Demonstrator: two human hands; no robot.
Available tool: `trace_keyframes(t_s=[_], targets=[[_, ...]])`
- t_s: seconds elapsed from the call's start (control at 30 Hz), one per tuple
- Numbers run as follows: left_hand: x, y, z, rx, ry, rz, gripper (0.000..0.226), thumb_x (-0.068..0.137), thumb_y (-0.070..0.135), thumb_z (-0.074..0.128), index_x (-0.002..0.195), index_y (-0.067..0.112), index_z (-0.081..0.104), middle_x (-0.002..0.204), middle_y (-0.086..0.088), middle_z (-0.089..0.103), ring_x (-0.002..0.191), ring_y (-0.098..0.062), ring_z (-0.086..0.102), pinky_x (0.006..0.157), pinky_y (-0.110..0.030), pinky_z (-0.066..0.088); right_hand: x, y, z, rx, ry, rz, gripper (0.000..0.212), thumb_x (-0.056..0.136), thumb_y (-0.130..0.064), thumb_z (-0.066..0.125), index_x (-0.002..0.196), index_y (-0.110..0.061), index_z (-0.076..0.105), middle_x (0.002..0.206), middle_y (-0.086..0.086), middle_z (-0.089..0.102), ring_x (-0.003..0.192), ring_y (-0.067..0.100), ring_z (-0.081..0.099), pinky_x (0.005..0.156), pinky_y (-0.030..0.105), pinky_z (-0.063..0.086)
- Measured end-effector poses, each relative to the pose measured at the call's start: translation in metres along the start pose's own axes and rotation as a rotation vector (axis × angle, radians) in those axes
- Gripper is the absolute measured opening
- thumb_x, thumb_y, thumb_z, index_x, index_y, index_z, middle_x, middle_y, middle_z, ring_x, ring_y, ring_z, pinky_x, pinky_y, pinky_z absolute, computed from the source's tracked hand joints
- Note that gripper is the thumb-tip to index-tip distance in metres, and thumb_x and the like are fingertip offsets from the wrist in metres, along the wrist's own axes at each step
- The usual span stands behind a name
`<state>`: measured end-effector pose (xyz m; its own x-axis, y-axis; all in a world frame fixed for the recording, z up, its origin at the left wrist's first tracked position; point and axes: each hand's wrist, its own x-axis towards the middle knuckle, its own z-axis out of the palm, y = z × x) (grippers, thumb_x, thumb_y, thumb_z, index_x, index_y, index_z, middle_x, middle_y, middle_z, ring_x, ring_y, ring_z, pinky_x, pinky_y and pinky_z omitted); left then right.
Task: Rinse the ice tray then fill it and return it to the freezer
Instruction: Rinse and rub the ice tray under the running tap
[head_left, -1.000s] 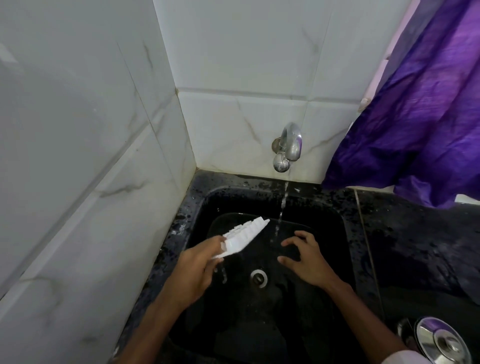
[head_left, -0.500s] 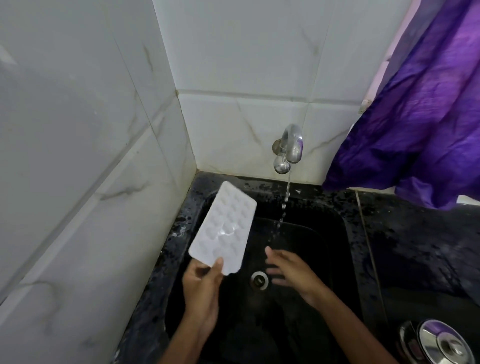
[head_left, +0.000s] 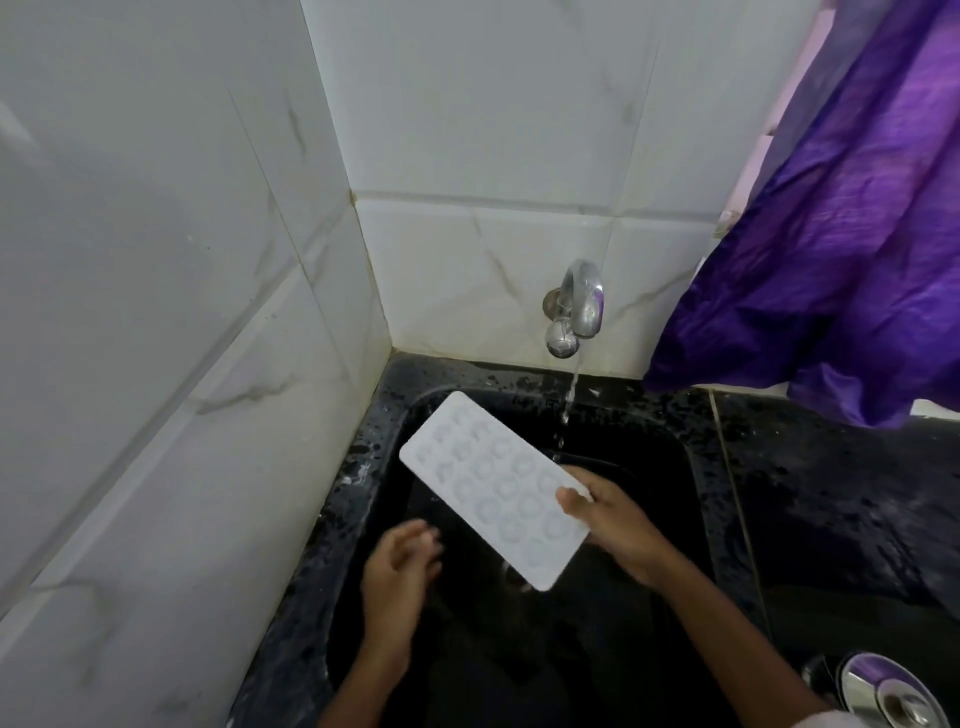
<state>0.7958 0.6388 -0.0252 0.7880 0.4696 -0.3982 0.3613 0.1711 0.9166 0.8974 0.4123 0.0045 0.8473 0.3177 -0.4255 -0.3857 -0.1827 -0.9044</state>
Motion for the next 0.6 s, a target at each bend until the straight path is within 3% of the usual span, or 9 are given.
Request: trace_keyframes(t_s=[0.13,0.33,0.4,0.47,0.53,0.6], targets=[[0.042,0.05,-0.009,-0.116,-0.026,-0.007,0.03,0.101,0.04,0.052,0.124,0.021,0.055,0.119,-0.005,0.066,0.109,-0.023,0.066,0.096,-0.045,0.054,0.009,-0.036,-0.028,-0.117,-0.15,-0.058,0.029,0.102,-0.023,0.055,0.129,-0.026,0.063,0.118,0.003,0.073,0.109,0.023,0.07,0.096,0.043,0.055],[0.063,0.078,0.006,0.111,-0.222,0.019,0.037,0.099,0.051,0.051,0.122,0.026,0.066,0.116,0.001,0.073,0.106,-0.02,0.071,0.093,-0.045,0.057,0.039,-0.067,-0.051,-0.168,-0.266,-0.029,0.033,0.096,-0.024,0.061,0.128,-0.016,0.063,0.121,0.009,0.071,0.108,0.024,0.07,0.086,0.034,0.057],[0.064,0.078,0.012,0.146,-0.166,0.061,0.03,0.102,0.041,0.05,0.118,0.022,0.067,0.115,-0.003,0.074,0.102,-0.021,0.072,0.093,-0.048,0.057,0.049,-0.069,-0.048,-0.196,-0.136,-0.043,0.028,0.099,-0.022,0.06,0.126,-0.014,0.062,0.119,0.009,0.07,0.104,0.022,0.07,0.091,0.038,0.058],[0.063,0.076,0.015,0.077,-0.074,0.043,0.026,0.103,0.032,0.05,0.114,0.017,0.068,0.112,-0.007,0.074,0.099,-0.025,0.072,0.091,-0.05,0.058,0.06,-0.065,-0.042,-0.228,0.102,-0.067,0.038,0.096,-0.032,0.064,0.13,-0.016,0.057,0.121,0.005,0.068,0.106,0.019,0.068,0.097,0.041,0.055],[0.059,0.073,0.015,-0.022,-0.011,0.007,0.024,0.104,0.028,0.05,0.111,0.014,0.068,0.109,-0.009,0.074,0.098,-0.028,0.072,0.09,-0.051,0.058,0.063,-0.058,-0.035,-0.311,0.321,-0.106,0.047,0.094,-0.04,0.064,0.135,-0.02,0.051,0.125,0.001,0.064,0.107,0.015,0.064,0.094,0.034,0.054],[0.054,0.071,0.015,-0.09,0.009,-0.02,0.025,0.104,0.026,0.049,0.115,0.011,0.066,0.11,-0.01,0.074,0.098,-0.029,0.072,0.088,-0.05,0.058,0.058,-0.051,-0.028,-0.323,0.369,-0.188,0.044,0.096,-0.033,0.063,0.135,-0.023,0.048,0.122,-0.003,0.064,0.099,0.009,0.063,0.082,0.022,0.051]])
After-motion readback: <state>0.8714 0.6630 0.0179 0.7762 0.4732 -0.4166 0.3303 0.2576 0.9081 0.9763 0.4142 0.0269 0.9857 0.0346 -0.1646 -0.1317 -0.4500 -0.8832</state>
